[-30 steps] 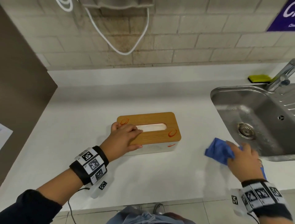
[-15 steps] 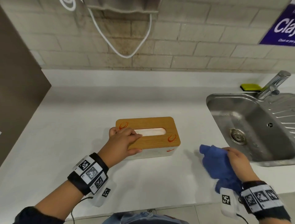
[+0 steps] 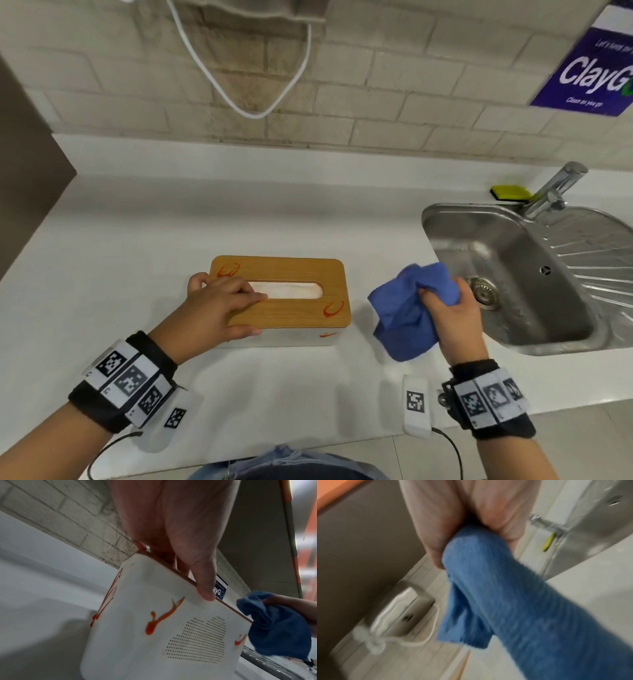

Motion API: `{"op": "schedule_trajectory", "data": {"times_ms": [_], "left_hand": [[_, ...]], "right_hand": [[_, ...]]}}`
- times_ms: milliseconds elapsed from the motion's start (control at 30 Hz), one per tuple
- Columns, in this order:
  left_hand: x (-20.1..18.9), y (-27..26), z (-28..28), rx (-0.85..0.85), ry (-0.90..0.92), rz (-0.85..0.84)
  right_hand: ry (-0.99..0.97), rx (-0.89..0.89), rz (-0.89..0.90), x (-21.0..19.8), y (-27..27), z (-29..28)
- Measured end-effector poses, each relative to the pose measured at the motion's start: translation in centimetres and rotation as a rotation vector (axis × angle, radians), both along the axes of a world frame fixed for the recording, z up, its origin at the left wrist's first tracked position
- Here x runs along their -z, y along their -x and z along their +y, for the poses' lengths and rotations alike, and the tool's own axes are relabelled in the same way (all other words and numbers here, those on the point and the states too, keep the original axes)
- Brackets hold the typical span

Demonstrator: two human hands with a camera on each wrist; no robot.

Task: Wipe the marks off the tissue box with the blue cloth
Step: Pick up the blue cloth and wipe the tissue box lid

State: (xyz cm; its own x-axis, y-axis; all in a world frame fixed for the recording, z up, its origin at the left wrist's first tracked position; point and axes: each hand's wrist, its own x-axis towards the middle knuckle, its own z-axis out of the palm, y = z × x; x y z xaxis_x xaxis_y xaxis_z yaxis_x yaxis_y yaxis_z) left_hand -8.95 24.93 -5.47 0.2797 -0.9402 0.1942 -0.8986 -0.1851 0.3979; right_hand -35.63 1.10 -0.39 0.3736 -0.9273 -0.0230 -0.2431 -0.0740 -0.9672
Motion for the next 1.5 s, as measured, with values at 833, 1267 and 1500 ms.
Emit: {"op": "schedule_trajectory", "data": {"times_ms": [833,1267,1500], "left_hand": [[-0.6,-0.2,0.7,-0.003,-0.063,0.008],[-1.8,-3.2,4.1,-0.372,0.007,0.476],[-0.9,-4.6,1.9,-0.223,-0.192,0.563]], "right_hand": [[0.419,-1.184,0.503,0.5,-6.1,2.3],[-0.335,-0.492,-0.364,-5.5,-7.1,4.1],[-0.693,-0.533,-0.548,-4.5,-13.6,6.2]]}}
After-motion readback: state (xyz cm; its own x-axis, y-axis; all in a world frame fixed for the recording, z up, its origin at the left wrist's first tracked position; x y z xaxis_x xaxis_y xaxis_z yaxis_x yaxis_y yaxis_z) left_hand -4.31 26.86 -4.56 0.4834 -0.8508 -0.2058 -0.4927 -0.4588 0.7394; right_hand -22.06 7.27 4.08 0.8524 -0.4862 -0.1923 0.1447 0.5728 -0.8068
